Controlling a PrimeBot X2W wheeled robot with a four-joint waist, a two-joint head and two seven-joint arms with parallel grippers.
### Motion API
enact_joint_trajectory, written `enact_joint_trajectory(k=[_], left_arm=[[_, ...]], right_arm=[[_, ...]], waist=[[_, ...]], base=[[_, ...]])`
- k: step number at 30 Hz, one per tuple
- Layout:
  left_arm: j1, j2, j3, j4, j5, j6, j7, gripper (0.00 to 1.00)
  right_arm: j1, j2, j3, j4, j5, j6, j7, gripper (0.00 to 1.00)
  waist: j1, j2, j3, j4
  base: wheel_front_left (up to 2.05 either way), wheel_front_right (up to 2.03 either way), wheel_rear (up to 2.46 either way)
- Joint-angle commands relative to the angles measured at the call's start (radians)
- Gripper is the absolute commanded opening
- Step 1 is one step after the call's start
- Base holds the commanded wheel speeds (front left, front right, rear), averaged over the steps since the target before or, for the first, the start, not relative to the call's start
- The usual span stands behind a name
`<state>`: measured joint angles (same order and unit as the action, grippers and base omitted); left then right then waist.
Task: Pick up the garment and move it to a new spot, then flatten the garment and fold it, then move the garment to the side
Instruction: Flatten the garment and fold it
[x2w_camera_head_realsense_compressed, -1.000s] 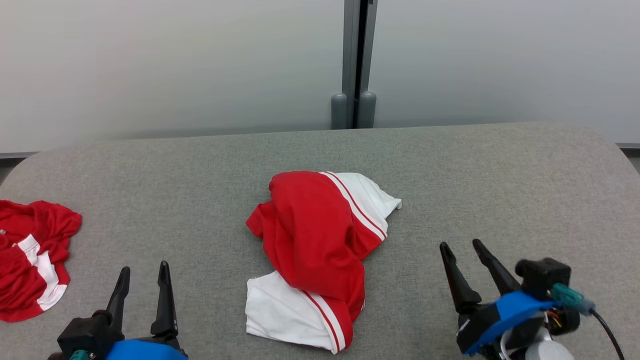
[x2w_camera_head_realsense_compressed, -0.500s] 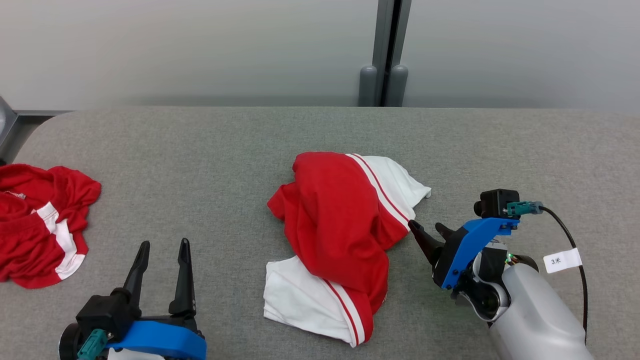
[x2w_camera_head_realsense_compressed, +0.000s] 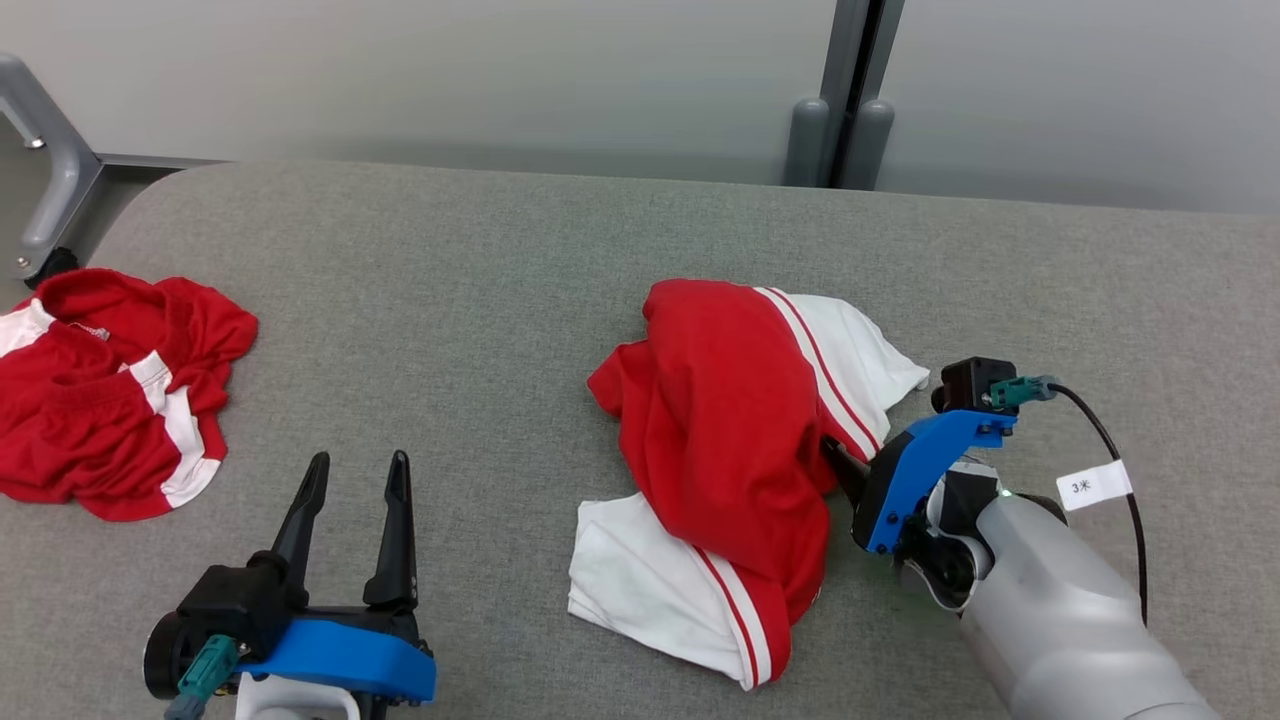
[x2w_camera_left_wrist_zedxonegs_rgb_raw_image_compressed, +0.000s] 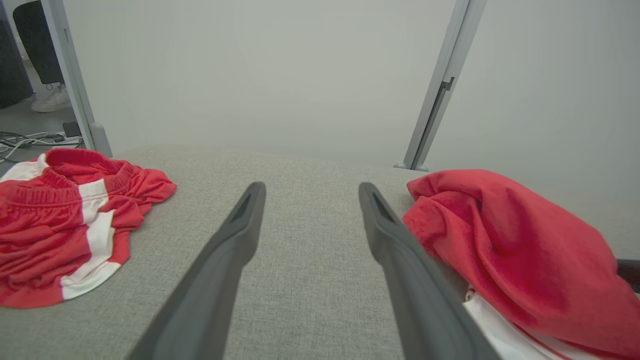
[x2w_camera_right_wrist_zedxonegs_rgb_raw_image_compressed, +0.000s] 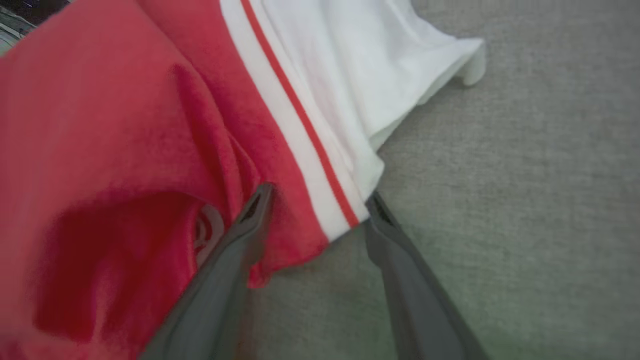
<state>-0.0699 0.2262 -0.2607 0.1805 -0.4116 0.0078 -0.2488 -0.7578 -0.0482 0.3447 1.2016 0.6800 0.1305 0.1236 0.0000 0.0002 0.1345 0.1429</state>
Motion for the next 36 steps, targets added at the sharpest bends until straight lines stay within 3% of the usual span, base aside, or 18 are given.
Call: enact_joint_trajectory(k=[1, 2, 11, 20, 29, 33, 36], left_arm=[[-0.017, 0.001, 0.002, 0.001, 0.001, -0.004, -0.005, 1.00], [-0.019, 0.001, 0.002, 0.004, 0.000, -0.006, -0.006, 1.00], [-0.012, 0.012, 0.016, 0.020, -0.007, -0.006, -0.010, 1.00], [-0.020, 0.014, 0.017, 0.013, -0.005, -0.009, -0.014, 1.00], [-0.019, 0.013, 0.015, 0.011, -0.007, -0.014, -0.016, 1.00], [-0.024, 0.012, 0.010, 0.016, -0.006, -0.015, -0.015, 1.00], [-0.025, 0.010, 0.008, 0.019, -0.005, -0.017, -0.016, 1.00]], right_arm=[[-0.013, -0.004, 0.007, 0.001, 0.008, 0.000, -0.009, 0.31], [-0.020, -0.005, 0.027, 0.003, 0.010, 0.000, -0.024, 0.00], [-0.151, -0.004, 0.103, 0.034, -0.062, 0.000, -0.251, 0.00], [-0.286, -0.003, 0.262, -0.215, -0.083, 0.000, -0.225, 0.00], [-0.434, -0.004, 0.348, -0.472, 0.051, 0.000, -0.208, 0.00], [-0.492, -0.005, 0.368, -0.516, 0.091, 0.000, -0.234, 0.00], [-0.510, -0.005, 0.326, -0.463, 0.100, 0.000, -0.259, 0.00]], waist=[[0.0000, -0.0002, 0.001, 0.002], [0.0000, -0.0002, 0.001, 0.003], [0.0000, -0.0002, -0.030, -0.016], [0.0000, -0.0002, -0.062, -0.024], [0.0000, -0.0002, -0.075, 0.008], [0.0000, -0.0002, -0.080, 0.020], [0.0000, -0.0002, -0.085, 0.026]], base=[[0.00, 0.00, 0.00], [0.00, 0.00, 0.00], [0.00, 0.00, 0.00], [0.00, 0.00, 0.00], [0.00, 0.00, 0.00], [0.00, 0.00, 0.00], [0.00, 0.00, 0.00]])
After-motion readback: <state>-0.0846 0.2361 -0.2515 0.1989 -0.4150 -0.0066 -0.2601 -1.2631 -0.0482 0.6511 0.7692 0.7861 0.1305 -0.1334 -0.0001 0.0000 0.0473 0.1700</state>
